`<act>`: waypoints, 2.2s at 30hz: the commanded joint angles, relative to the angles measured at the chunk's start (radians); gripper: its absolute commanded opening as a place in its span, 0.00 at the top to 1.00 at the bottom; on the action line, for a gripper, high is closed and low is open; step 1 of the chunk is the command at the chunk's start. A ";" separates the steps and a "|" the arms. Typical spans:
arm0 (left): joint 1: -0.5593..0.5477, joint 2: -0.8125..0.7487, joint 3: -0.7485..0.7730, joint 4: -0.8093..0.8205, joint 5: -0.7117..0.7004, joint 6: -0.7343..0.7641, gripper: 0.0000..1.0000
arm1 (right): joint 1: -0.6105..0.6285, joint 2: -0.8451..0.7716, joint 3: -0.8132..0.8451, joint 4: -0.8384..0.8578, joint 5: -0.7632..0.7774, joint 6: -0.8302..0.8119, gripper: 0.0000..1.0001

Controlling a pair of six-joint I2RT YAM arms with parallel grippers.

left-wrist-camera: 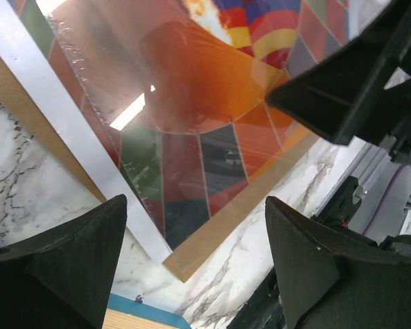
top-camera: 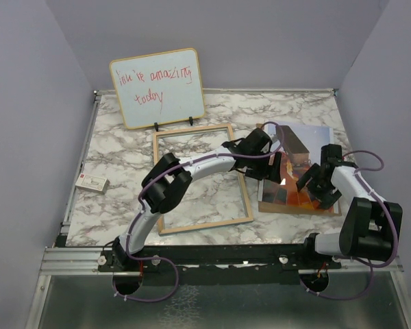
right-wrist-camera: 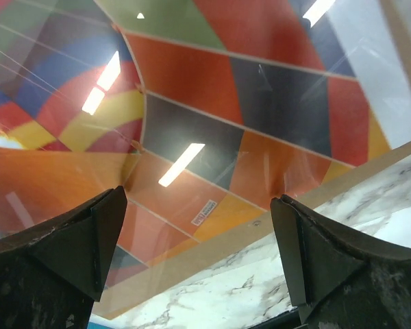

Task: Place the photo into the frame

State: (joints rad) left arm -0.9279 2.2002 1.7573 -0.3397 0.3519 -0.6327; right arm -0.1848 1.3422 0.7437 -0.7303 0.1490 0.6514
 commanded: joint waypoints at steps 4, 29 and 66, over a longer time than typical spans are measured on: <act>0.011 0.064 0.018 -0.006 0.031 -0.033 0.23 | -0.002 0.009 -0.056 0.041 -0.207 0.007 0.05; 0.012 0.154 0.045 -0.232 0.017 -0.072 0.39 | -0.003 0.101 -0.132 0.154 -0.424 0.006 0.15; 0.089 0.139 0.132 -0.325 -0.040 0.106 0.39 | -0.258 0.130 0.164 0.058 0.226 -0.026 0.00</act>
State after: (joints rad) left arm -0.8589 2.3081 1.8629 -0.5987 0.3698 -0.5739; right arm -0.3923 1.4479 0.9146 -0.7067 0.3607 0.6277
